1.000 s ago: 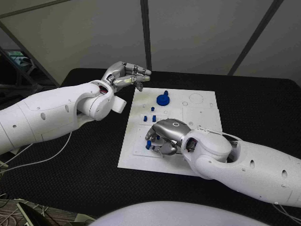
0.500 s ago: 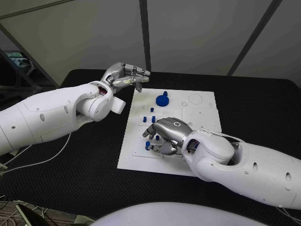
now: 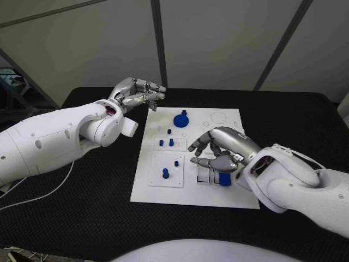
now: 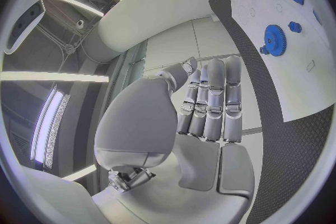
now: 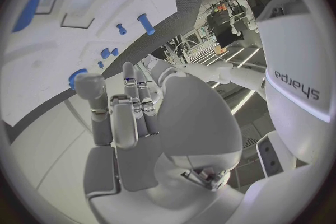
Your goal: Assemble the parts on the task board
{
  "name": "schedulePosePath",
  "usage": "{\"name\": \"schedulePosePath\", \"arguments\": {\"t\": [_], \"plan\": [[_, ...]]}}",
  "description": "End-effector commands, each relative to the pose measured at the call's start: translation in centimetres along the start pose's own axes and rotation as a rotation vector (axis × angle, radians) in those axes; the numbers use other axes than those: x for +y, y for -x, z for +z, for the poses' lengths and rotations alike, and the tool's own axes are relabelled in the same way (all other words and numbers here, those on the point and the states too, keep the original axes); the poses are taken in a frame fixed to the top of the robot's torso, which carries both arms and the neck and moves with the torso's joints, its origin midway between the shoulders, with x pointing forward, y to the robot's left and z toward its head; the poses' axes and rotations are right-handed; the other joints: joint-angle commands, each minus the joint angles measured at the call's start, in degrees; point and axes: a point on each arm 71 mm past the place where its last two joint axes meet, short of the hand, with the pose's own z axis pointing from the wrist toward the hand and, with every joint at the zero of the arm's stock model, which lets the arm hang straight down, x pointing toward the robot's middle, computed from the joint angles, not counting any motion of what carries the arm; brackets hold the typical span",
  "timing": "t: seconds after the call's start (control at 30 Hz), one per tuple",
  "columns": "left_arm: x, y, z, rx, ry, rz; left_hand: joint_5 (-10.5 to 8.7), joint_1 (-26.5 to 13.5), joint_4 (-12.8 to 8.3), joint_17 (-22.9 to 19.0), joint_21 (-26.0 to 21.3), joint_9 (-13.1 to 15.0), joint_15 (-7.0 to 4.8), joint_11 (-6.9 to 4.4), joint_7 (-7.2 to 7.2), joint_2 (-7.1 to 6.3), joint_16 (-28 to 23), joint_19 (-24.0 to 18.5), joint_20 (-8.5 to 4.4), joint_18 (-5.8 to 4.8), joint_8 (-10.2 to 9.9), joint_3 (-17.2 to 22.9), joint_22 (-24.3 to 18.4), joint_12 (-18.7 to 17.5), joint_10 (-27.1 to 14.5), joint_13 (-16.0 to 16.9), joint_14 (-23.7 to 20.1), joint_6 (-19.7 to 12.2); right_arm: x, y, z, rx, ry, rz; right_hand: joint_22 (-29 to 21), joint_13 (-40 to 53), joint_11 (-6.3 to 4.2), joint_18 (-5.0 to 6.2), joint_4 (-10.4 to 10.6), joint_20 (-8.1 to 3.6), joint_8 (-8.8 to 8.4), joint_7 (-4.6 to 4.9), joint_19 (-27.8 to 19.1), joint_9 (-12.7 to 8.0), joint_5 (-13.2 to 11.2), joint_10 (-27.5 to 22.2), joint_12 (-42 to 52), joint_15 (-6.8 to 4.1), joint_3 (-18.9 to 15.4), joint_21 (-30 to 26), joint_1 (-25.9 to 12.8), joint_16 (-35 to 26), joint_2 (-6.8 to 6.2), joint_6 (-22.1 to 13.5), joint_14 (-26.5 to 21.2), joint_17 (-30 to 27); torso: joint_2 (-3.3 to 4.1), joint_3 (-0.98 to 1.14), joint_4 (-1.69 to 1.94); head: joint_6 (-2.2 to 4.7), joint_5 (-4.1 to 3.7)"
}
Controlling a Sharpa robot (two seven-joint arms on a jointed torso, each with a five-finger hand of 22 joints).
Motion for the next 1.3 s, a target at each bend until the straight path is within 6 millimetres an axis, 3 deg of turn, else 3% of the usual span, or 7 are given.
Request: {"name": "schedulePosePath", "arguments": {"t": [0.03, 0.13, 0.27, 0.3, 0.43, 0.77, 1.3], "plan": [[-0.1, 0.0, 0.0, 0.008, -0.001, -0.003, -0.18, 0.1, -0.43, -0.07, -0.23, -0.03, 0.32, 0.03, 0.03, 0.37, -0.3, 0.07, 0.28, -0.87, -0.22, -0.08, 0.09, 0.32, -0.43, 0.04, -0.05, -0.39, -1.8, 1.1, -1.8, 0.027, -0.156, 0.213, 1.01, 1.98, -1.38, 0.74, 1.33, -0.75, 0.79, -1.12, 0.63, 0.21, 0.91, 5.31, 3.24, -1.08, -1.57, 0.54, -2.15, 0.64, -0.76, 1.4, 3.4, 2.3, -0.19, -0.09, -0.49, 0.31, -0.98], [-0.1, 0.0, 0.0, 0.009, -0.002, -0.004, -0.18, 0.1, -0.43, -0.07, -0.23, -0.03, 0.32, 0.03, 0.03, 0.37, -0.3, 0.07, 0.28, -0.87, -0.22, -0.08, 0.09, 0.32, -0.43, 0.04, -0.05, -0.39, -3.5, 1.9, -3.5, 0.051, -0.261, 0.214, 3.64, 8.1, -3.08, 0.18, 2.82, -2.12, 2.1, -2.78, 2.45, 0.73, 2.58, 11.39, 11.0, -2.62, -5.06, 2.25, -4.79, 1.89, -1.66, 2.94, 3.95, 4.26, -0.25, -0.11, -0.65, 0.38, -1.57], [-0.1, 0.0, 0.0, 0.011, -0.004, -0.004, -0.19, 0.1, -0.43, -0.07, -0.23, -0.03, 0.32, 0.03, 0.03, 0.36, -0.3, 0.07, 0.28, -0.87, -0.21, -0.09, 0.09, 0.33, -0.43, 0.04, -0.05, -0.38, -5.1, 2.9, -5.5, 0.059, -0.369, 0.171, 8.74, 50.58, -4.74, -1.33, 5.21, -3.09, 5.62, -3.98, 5.52, 3.45, 7.9, 9.91, 49.8, -4.27, -14.31, 5.5, -5.35, 5.37, 0.2, 2.51, 4.99, 10.09, -0.3, -0.11, -0.81, 0.47, -2.62], [-0.1, 0.0, 0.0, 0.011, -0.004, -0.004, -0.19, 0.09, -0.44, -0.08, -0.23, -0.03, 0.32, 0.03, 0.02, 0.34, -0.31, 0.07, 0.28, -0.88, -0.2, -0.1, 0.09, 0.35, -0.44, 0.05, -0.06, -0.38, -5.3, 3.1, -5.9, 0.057, -0.39, 0.153, 9.48, 55.24, -4.13, -1.01, 6.31, -3.52, 6.17, -3.49, 5.71, 3.92, 7.2, 9.95, 53.39, -3.29, -15.56, 5.87, -6.12, 5.79, 0.9, 2.29, 5.13, 10.96, -0.31, -0.07, -0.79, 0.49, -2.88], [-0.1, 0.0, 0.0, 0.011, -0.005, -0.004, -0.19, 0.09, -0.44, -0.08, -0.23, -0.03, 0.32, 0.03, 0.02, 0.34, -0.31, 0.07, 0.28, -0.88, -0.2, -0.1, 0.09, 0.35, -0.44, 0.05, -0.06, -0.38, -6.3, 3.7, -7.0, 0.047, -0.468, 0.093, 11.17, 67.43, -3.98, -1.22, 8.33, -3.37, 8.06, -3.92, 6.46, 5.6, 7.58, 13.11, 63.62, -3.48, -19.42, 6.95, -6.17, 6.66, 1.6, 1.48, 5.48, 12.64, -0.28, 0.03, -0.96, 0.69, -3.74], [-0.1, -0.1, -0.1, 0.014, -0.007, -0.005, -0.19, 0.09, -0.44, -0.08, -0.23, -0.03, 0.32, 0.03, 0.02, 0.34, -0.31, 0.07, 0.28, -0.88, -0.2, -0.1, 0.09, 0.35, -0.44, 0.05, -0.06, -0.38, -6.9, 2.6, -7.2, 0.073, -0.553, 0.006, 12.46, 72.29, -3.79, -1.45, 11.54, -3.17, 10.02, -3.81, 6.86, 7.58, 8.52, 13.99, 67.12, -3.26, -24.71, 7.71, -6.21, 7.16, 1.72, -0.35, 5.67, 13.63, -0.26, -0.07, -0.8, 0.62, -4.59], [-0.1, 0.1, -0.2, 0.011, -0.007, -0.003, -0.21, 0.02, -0.43, -0.11, -0.24, -0.01, 0.33, 0.03, 0.0, 0.31, -0.31, 0.05, 0.3, -0.89, -0.16, -0.16, 0.1, 0.42, -0.44, 0.05, -0.07, -0.34, -7.0, -0.7, -6.5, 0.161, -0.621, -0.034, 13.29, 73.93, -3.59, -1.58, 11.98, -2.95, 11.1, -3.66, 7.02, 8.7, 8.4, 14.33, 68.07, -3.06, -28.7, 8.16, -9.36, 7.41, 1.3, -1.56, 5.77, 14.16, -0.25, -0.13, -0.71, 0.1, -4.53]]}}
